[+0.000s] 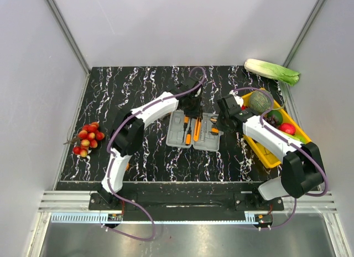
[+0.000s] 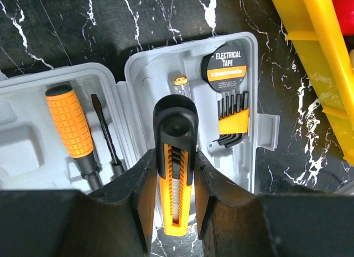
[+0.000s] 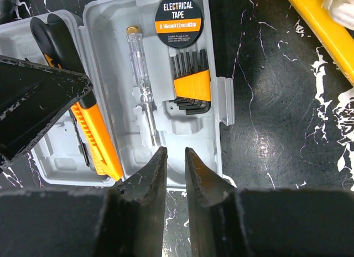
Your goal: Pack the tool kit
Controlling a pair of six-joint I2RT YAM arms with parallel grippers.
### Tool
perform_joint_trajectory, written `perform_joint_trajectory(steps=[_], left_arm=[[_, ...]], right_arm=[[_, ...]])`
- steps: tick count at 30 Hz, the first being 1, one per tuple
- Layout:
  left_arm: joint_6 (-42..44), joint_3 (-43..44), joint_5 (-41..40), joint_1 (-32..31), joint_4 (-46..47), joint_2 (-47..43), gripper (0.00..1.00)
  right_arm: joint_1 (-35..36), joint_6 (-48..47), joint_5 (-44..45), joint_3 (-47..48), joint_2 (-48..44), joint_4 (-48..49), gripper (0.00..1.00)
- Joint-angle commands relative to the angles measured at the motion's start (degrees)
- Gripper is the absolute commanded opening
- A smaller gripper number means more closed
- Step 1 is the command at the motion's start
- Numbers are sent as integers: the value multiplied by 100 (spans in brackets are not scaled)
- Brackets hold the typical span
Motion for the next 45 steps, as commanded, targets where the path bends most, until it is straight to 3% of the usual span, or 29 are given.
perform_joint_trajectory(steps=[1, 14, 23, 29, 36, 45], left_arm=[[-334, 358, -301, -97, -262, 104, 0], [-440, 323, -609, -299, -228, 394, 1], [-326, 455, -1250, -370, -237, 588, 11], [-334, 438, -1523, -396, -175, 439, 4], [-360, 446, -1725, -422, -166, 473, 5], [-326, 411, -1946, -458, -254, 228, 42]], right_arm=[[-30, 139, 141, -1, -153, -16, 25], [-30, 289, 44, -45, -109, 11, 25], [-30, 297, -35, 26, 31, 11, 25], [-30, 289, -70, 87, 93, 11, 25], [-30, 333, -105, 78, 137, 11, 25], [-39, 403, -132, 52, 163, 19, 25]])
